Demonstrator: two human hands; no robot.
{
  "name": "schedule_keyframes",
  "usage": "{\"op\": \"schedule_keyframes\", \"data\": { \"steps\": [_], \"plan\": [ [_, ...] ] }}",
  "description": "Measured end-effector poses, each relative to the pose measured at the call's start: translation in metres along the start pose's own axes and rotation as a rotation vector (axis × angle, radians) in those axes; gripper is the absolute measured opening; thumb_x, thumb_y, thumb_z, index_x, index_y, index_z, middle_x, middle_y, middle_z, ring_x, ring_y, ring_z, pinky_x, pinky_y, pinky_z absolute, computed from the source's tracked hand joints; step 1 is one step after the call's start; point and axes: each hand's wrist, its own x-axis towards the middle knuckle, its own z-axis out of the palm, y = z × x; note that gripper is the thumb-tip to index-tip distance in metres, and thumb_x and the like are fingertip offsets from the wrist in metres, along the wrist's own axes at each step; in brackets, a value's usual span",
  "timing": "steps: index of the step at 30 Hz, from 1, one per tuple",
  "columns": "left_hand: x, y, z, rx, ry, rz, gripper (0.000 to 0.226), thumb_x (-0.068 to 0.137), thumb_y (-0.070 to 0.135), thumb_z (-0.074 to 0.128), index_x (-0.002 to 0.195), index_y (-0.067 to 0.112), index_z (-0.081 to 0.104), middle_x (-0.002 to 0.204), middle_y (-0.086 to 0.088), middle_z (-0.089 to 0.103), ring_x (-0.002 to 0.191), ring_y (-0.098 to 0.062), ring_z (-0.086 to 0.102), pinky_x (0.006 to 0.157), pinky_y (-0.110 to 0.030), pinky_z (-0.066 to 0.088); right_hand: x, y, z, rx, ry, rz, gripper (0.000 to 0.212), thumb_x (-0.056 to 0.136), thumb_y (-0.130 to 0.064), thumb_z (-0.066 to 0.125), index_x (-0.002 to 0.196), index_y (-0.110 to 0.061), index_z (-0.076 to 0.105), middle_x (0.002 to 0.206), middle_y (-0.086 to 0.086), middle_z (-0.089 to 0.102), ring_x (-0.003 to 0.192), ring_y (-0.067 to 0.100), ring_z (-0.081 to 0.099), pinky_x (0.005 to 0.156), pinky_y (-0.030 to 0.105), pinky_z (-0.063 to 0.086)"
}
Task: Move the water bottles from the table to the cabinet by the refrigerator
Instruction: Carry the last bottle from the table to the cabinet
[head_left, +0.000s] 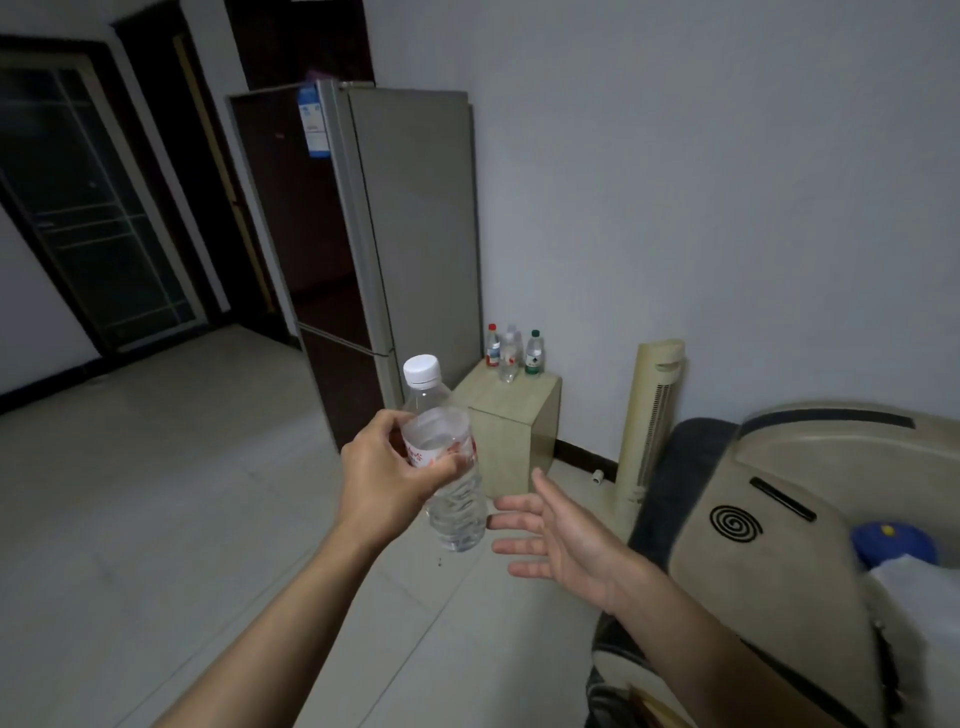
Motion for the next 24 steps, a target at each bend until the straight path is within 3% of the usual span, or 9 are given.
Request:
{"op": "schedule_keyframes", "data": {
  "steps": [5, 8, 13, 17, 24],
  "plan": [
    [0.079, -0.002, 0.035, 0.005, -0.017, -0.016, 0.050, 0.055, 0.043, 0.092, 0.092, 0.029, 0.062, 0.083, 0.009, 0.072, 0.071, -0.003, 0.069, 0.068, -0.040, 0.061, 0.058, -0.053, -0.033, -0.007, -0.013, -0.006, 0.068, 0.098, -0.065, 0.024, 0.136, -0.017, 0.054, 0.132, 0.003, 0.063, 0.119, 0.024, 0.061, 0.106, 0.045, 0.047],
    [0.118, -0.003, 0.055, -0.003, -0.008, -0.010, 0.054, 0.049, 0.053, 0.086, 0.091, 0.028, 0.062, 0.080, 0.010, 0.072, 0.069, -0.002, 0.068, 0.064, -0.036, 0.060, 0.090, -0.079, -0.051, -0.012, 0.002, -0.008, 0.066, 0.099, -0.064, 0.025, 0.134, -0.017, 0.055, 0.130, 0.004, 0.064, 0.118, 0.024, 0.062, 0.105, 0.045, 0.047],
    [0.187, -0.028, 0.090, -0.025, -0.029, -0.005, 0.048, 0.056, 0.040, 0.093, 0.093, 0.026, 0.064, 0.080, 0.010, 0.072, 0.069, -0.001, 0.067, 0.061, -0.027, 0.057, 0.156, -0.111, -0.080, -0.001, 0.059, 0.000, 0.063, 0.098, -0.064, 0.027, 0.127, -0.017, 0.059, 0.126, 0.006, 0.066, 0.116, 0.025, 0.062, 0.105, 0.047, 0.047],
    [0.246, -0.055, 0.113, -0.064, -0.054, 0.006, 0.048, 0.057, 0.037, 0.093, 0.094, 0.025, 0.064, 0.080, 0.011, 0.072, 0.070, 0.002, 0.067, 0.058, -0.018, 0.055, 0.218, -0.136, -0.094, -0.004, 0.125, 0.031, 0.065, 0.098, -0.063, 0.027, 0.128, -0.015, 0.059, 0.125, 0.007, 0.066, 0.113, 0.028, 0.063, 0.094, 0.043, 0.052],
    [0.362, -0.095, 0.143, -0.165, -0.134, 0.016, 0.047, 0.057, 0.031, 0.094, 0.091, 0.026, 0.063, 0.080, 0.010, 0.072, 0.067, 0.003, 0.067, 0.061, -0.021, 0.055, 0.318, -0.193, -0.107, -0.032, 0.260, 0.013, 0.067, 0.094, -0.069, 0.033, 0.122, -0.016, 0.063, 0.118, 0.008, 0.071, 0.109, 0.028, 0.066, 0.087, 0.040, 0.053]
  ]
}}
